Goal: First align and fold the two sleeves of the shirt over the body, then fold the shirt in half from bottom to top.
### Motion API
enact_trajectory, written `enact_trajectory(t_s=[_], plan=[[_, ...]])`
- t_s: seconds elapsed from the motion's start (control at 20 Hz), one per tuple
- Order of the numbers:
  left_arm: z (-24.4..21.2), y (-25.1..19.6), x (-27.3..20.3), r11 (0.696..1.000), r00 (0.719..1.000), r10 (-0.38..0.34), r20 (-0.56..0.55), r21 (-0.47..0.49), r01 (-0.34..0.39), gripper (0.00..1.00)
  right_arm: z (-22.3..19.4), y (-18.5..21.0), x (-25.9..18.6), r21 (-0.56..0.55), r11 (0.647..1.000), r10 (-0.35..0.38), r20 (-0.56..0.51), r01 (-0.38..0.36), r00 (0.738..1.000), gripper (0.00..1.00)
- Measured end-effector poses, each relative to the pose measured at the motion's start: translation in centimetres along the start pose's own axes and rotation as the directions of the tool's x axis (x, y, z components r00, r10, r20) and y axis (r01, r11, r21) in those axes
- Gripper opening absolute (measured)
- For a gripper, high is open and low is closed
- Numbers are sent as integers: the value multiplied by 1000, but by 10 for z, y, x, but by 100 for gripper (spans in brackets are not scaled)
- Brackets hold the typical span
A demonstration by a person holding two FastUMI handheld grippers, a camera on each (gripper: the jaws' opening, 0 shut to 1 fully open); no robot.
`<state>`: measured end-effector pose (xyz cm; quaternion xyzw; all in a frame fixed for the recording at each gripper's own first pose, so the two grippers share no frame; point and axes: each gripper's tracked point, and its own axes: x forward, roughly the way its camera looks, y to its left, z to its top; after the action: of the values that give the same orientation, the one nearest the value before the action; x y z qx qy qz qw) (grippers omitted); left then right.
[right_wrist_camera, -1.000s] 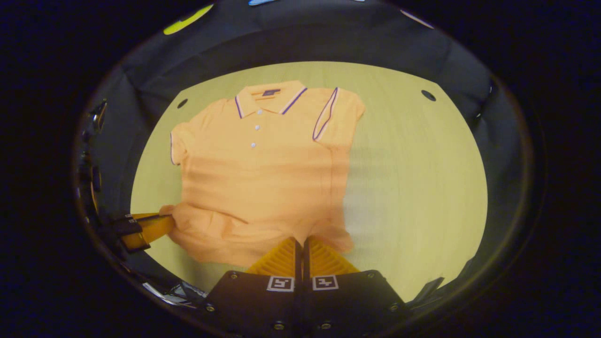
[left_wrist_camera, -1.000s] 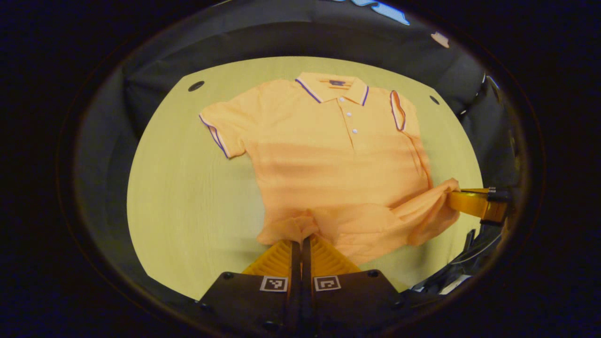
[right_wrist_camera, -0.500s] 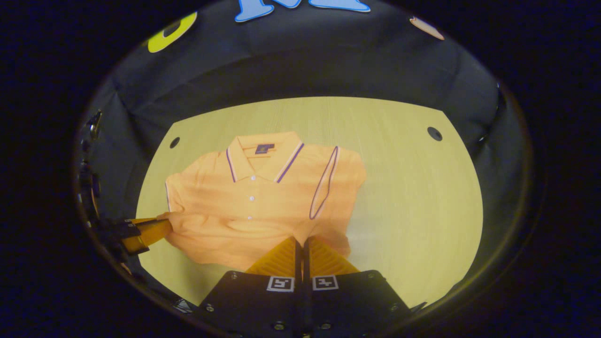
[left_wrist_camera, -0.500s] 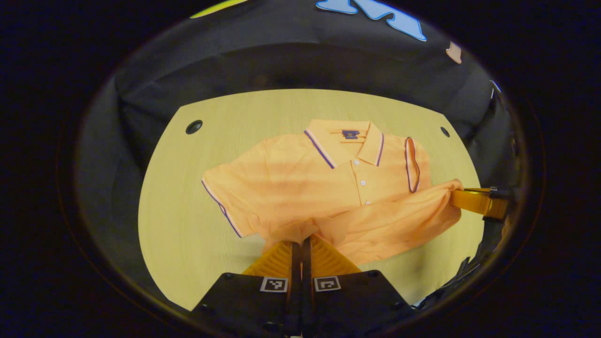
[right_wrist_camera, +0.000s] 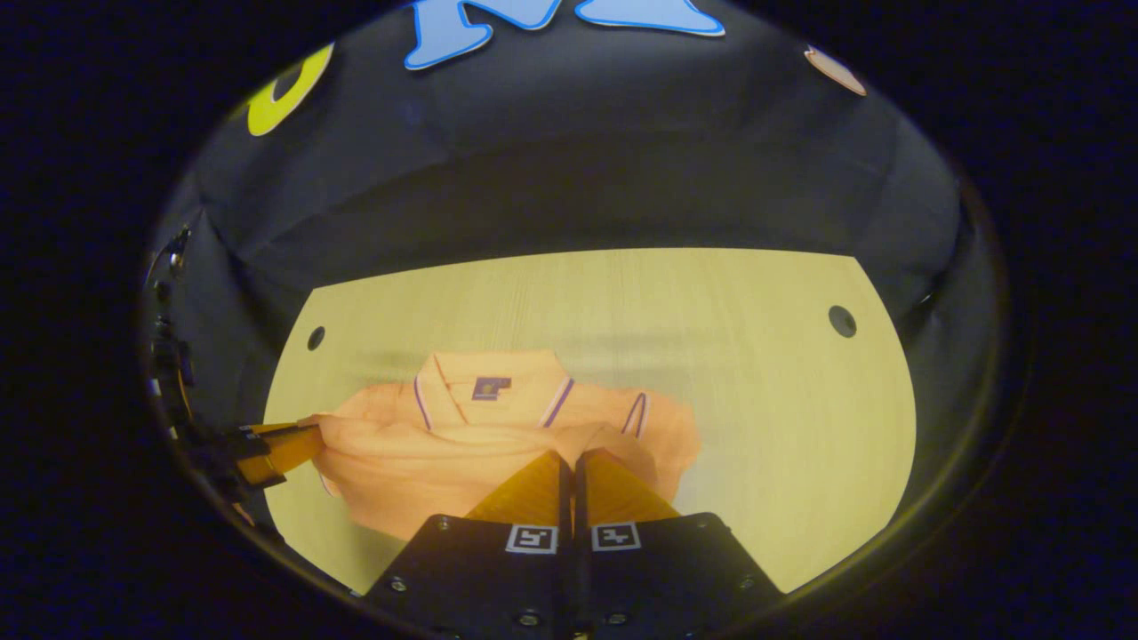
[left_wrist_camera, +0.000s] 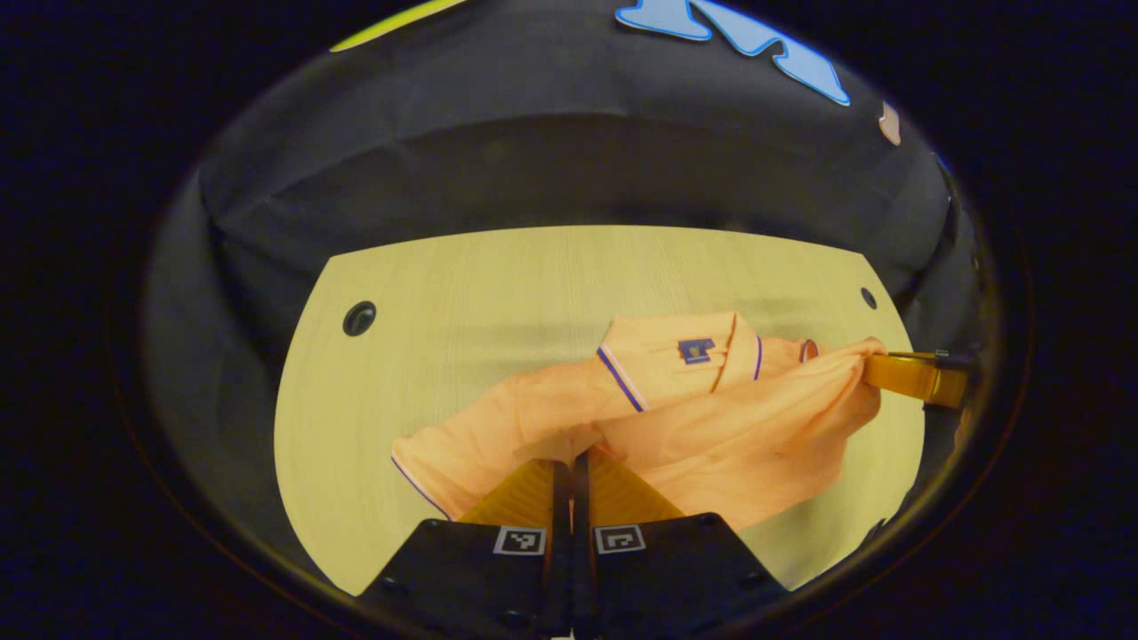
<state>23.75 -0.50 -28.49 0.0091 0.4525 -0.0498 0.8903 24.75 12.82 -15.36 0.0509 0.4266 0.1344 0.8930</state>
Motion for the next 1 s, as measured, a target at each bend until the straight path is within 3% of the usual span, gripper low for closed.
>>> enact_trajectory(t_s=[0.45,0.7,1.0], plan=[[47,-5,74,997,998,30,63,73,-35,6,31,-21,66,46,998,-34,16,33,999,0],[37,-1,115,997,999,30,38,64,-32,7,22,-29,98,40,998,-39,-11,40,999,0],[35,-5,127,998,998,29,51,48,-31,6,11,-33,119,41,999,-26,-42,27,999,0]])
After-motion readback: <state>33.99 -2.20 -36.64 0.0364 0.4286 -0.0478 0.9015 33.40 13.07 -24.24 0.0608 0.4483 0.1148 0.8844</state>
